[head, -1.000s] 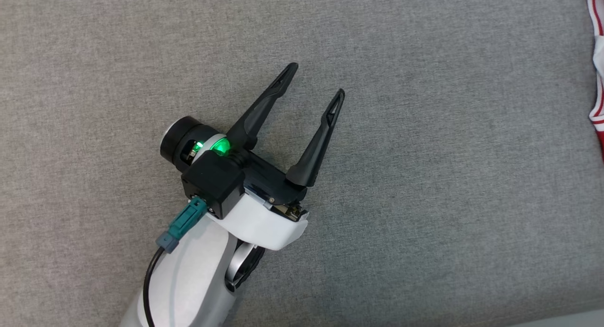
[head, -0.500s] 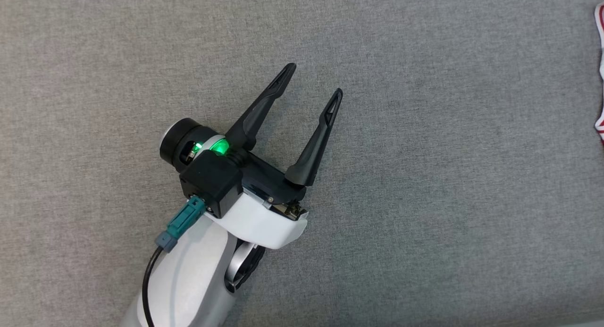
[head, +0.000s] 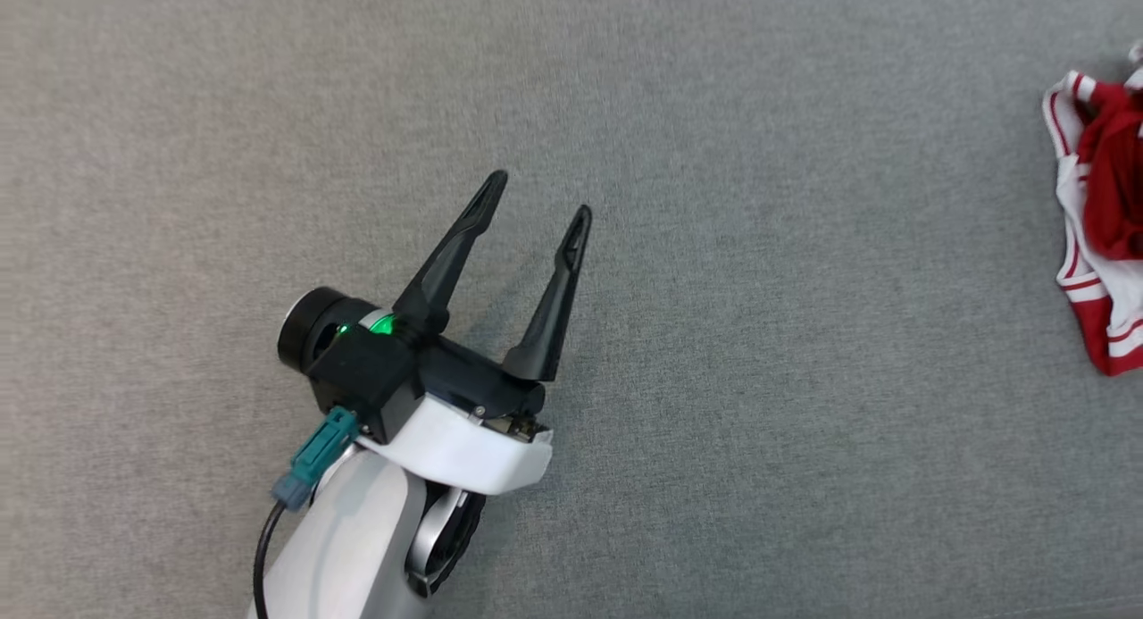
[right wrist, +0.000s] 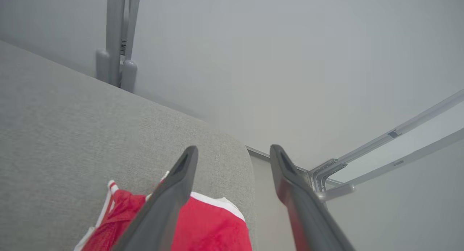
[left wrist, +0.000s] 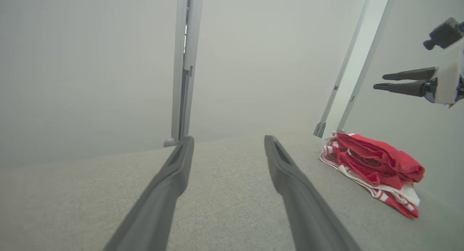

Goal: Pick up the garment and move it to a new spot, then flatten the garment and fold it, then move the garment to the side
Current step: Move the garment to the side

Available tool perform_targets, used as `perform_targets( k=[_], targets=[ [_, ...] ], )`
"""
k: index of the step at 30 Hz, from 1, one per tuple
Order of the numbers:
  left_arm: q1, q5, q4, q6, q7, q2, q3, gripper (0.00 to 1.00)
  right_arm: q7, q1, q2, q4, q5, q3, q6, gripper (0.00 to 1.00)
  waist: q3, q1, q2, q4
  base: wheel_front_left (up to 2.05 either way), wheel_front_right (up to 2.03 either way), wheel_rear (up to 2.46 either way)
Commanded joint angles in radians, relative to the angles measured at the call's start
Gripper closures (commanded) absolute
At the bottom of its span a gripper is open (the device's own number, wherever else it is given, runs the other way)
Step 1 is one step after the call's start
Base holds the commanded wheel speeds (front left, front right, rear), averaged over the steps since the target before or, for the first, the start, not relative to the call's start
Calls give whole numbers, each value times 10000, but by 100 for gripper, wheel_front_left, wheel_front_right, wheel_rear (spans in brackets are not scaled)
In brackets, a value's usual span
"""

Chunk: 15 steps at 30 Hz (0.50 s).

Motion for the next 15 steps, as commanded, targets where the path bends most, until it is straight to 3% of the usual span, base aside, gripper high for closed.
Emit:
perform_targets(
  k=[1, 6, 10, 15],
  targets=[
    [184, 1, -2, 50, 0, 40, 115, 0, -193, -17, 229, -135, -73, 0, -11, 0, -545, 0, -1, 91, 0, 0, 0],
    [812, 45, -13, 205, 1, 43, 568, 0, -1000, 456, 1385, -745, -288, 7, -11, 0, -1465, 0, -1, 301, 0, 0, 0],
    [1391, -7, 69, 338, 0, 40, 1017, 0, -1901, 1270, 2765, -1030, 0, -829, -11, 0, -2280, 0, -1, 591, 0, 0, 0],
    [2180, 125, -50, 502, 1, 40, 1760, 0, -2738, 2834, 4284, -1830, -637, -1376, -9, 0, -3017, 0, -1, 980, 0, 0, 0]
  ],
)
